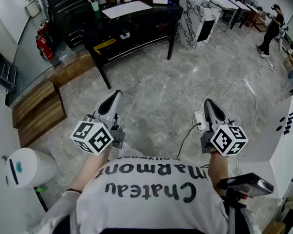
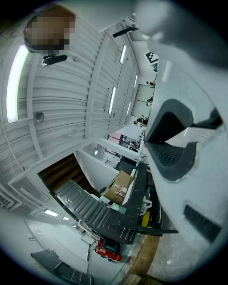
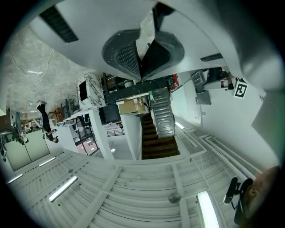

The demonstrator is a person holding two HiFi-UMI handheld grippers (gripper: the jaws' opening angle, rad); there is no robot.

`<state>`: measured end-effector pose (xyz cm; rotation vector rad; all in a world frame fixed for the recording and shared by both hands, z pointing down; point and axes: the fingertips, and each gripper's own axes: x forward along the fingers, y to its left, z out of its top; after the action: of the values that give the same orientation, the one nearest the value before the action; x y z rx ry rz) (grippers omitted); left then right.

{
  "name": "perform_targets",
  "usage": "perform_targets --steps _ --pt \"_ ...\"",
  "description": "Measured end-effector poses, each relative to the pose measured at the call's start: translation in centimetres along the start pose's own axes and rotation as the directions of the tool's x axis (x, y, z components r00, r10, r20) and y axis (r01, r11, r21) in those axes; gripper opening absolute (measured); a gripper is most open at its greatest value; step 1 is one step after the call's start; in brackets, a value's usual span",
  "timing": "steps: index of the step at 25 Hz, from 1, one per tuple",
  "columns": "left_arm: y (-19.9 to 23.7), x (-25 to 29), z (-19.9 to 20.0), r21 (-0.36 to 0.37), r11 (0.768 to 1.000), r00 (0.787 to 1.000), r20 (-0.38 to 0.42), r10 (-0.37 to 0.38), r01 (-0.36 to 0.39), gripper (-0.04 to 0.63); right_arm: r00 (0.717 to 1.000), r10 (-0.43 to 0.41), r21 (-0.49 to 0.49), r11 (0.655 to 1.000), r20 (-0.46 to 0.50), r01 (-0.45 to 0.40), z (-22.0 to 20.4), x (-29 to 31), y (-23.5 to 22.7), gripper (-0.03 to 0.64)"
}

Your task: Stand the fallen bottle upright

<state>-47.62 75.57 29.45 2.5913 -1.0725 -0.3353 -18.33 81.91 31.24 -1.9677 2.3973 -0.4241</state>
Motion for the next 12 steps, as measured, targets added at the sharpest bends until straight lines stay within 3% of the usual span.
perform_targets --steps 12 --pt "-1.3 0.1 -1.2 -0.018 1.000 1.000 -0.009 0.010 -0.010 0.015 1.000 -0.005 0.017 1.000 -0.006 0.005 -0.7 -1.7 -1.7 0.012"
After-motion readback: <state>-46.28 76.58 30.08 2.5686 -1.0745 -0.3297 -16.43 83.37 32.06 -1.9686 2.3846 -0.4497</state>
